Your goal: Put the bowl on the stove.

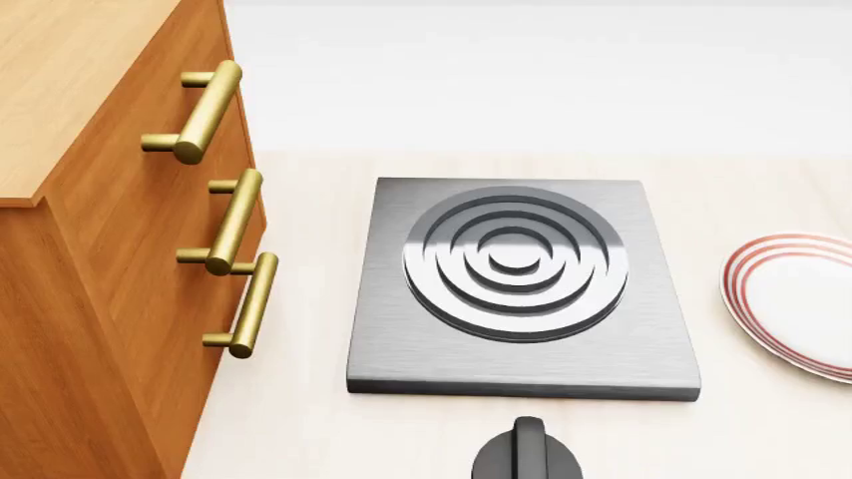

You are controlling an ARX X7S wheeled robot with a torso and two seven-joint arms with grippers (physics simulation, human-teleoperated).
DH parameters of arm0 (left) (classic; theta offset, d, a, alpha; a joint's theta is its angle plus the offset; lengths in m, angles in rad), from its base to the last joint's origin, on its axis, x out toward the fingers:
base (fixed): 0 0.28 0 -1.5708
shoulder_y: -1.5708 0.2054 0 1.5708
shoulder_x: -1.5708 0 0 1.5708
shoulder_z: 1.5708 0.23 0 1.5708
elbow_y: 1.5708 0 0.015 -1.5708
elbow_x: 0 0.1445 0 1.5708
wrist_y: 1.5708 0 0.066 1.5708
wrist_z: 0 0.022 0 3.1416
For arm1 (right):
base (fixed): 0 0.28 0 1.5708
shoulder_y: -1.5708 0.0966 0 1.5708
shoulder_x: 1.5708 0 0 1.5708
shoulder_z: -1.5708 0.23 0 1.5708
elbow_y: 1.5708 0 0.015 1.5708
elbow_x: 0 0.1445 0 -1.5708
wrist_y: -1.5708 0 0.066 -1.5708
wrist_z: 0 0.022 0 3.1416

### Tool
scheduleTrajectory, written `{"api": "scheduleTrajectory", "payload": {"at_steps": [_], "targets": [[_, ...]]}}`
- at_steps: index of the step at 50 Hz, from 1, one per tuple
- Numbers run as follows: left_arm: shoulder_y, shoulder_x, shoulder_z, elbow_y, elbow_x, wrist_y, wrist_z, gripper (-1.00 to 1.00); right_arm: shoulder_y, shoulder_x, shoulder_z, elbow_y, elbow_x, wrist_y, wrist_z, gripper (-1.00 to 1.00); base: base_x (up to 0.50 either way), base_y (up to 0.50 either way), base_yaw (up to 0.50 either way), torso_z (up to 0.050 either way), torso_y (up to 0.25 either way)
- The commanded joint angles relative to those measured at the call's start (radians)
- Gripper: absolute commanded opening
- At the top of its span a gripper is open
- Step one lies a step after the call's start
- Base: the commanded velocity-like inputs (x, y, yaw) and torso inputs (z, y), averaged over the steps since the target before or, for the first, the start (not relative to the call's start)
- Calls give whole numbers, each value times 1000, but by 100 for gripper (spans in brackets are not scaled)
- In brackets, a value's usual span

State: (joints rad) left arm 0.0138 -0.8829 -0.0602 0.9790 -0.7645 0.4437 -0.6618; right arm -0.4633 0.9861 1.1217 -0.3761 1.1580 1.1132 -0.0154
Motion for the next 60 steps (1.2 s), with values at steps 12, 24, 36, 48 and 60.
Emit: {"api": "scheduleTrajectory", "payload": {"at_steps": [12,24,36,48,60], "targets": [[0,16,-14,-1,16,0,25,100,180,3,-312,137,-84,-130,97,100,0,0,0,0,0],[3,13,-14,-1,18,4,23,100,225,-14,-378,192,-123,-159,141,100,0,0,0,0,0],[-3,13,-2,-4,23,1,24,100,315,-34,-512,254,-166,-199,177,100,0,0,0,0,0],[-6,12,7,-5,27,2,22,100,316,-67,-564,282,-212,-242,172,100,0,0,0,0,0],[-9,10,17,-6,32,4,20,100,338,-98,-621,317,-243,-273,166,100,0,0,0,0,0]]}}
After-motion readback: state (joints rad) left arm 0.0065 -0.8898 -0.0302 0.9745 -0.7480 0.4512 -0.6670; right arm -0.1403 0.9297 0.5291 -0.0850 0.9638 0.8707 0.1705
